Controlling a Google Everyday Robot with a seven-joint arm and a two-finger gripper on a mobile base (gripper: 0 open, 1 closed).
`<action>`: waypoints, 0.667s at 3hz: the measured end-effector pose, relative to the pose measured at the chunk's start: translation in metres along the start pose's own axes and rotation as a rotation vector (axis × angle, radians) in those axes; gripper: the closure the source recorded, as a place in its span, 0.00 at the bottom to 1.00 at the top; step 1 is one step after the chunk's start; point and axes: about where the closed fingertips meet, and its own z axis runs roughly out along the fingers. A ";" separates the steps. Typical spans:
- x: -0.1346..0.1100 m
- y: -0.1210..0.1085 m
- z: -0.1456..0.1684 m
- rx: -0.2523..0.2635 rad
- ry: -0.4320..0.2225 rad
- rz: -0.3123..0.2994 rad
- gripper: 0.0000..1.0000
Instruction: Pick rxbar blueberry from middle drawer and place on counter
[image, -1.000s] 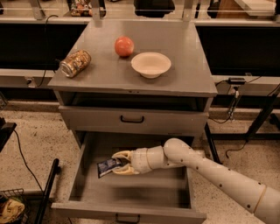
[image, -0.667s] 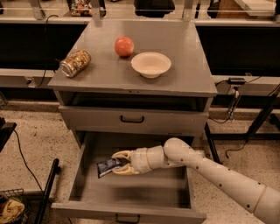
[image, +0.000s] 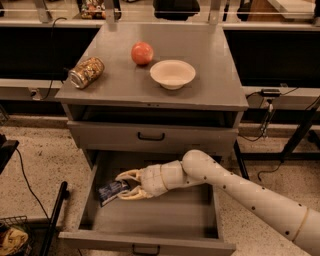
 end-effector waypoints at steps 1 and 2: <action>-0.077 0.019 -0.020 -0.002 0.014 -0.117 1.00; -0.140 0.030 -0.057 0.033 0.018 -0.185 1.00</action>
Offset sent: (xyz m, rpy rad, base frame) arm -0.1074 -0.0434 0.2190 0.0230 -0.2753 0.0011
